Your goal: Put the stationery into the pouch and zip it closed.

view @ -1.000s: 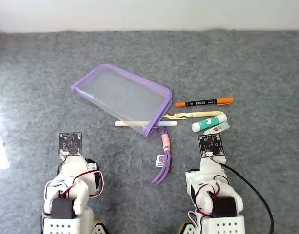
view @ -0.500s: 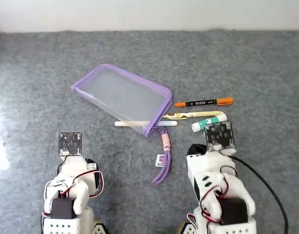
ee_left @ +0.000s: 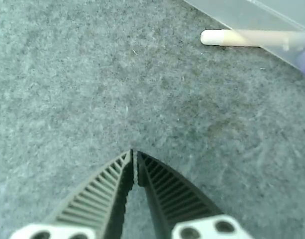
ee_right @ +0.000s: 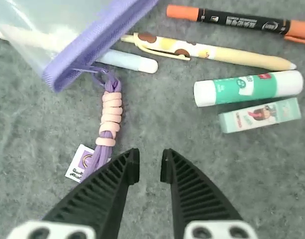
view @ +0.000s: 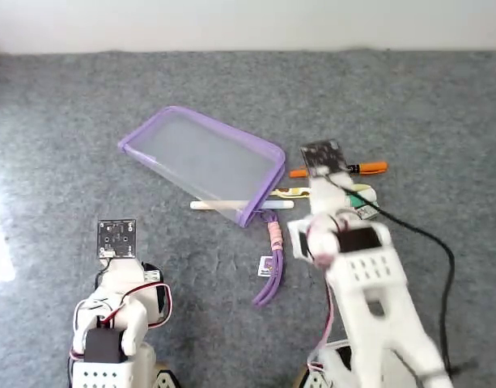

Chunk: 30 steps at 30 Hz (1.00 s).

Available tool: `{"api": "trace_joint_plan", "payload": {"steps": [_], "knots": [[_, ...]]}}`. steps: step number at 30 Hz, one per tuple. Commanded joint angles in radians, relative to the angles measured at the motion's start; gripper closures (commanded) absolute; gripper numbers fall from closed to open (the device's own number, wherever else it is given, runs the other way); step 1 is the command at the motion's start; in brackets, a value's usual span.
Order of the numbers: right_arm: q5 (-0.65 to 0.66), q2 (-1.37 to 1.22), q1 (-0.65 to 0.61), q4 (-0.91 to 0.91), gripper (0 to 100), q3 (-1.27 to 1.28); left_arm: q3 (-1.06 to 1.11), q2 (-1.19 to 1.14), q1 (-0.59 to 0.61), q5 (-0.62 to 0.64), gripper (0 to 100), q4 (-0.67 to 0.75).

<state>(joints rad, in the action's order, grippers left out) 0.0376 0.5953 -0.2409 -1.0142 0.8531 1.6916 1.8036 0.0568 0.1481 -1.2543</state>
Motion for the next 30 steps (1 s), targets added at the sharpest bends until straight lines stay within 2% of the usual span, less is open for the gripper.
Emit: {"api": "trace_joint_plan", "payload": {"steps": [1, 8, 17, 25, 30], "knots": [[0.066, -0.202, -0.058, -0.022, 88.8, -0.201, -0.008, 0.015, 0.000, -0.005, 99, -0.003], [0.068, -0.495, -0.136, -0.084, 79.1, -0.474, -0.008, 0.015, 0.000, -0.005, 99, -0.003], [0.068, -0.728, -0.142, -0.093, 80.5, -0.565, -0.008, 0.015, 0.000, -0.005, 99, -0.003], [0.068, -0.839, -0.199, -0.093, 80.8, -0.589, -0.008, 0.015, 0.000, -0.005, 99, -0.003], [0.069, -0.900, -0.203, -0.094, 86.8, -0.654, -0.008, 0.015, 0.000, -0.005, 99, -0.003]]}}
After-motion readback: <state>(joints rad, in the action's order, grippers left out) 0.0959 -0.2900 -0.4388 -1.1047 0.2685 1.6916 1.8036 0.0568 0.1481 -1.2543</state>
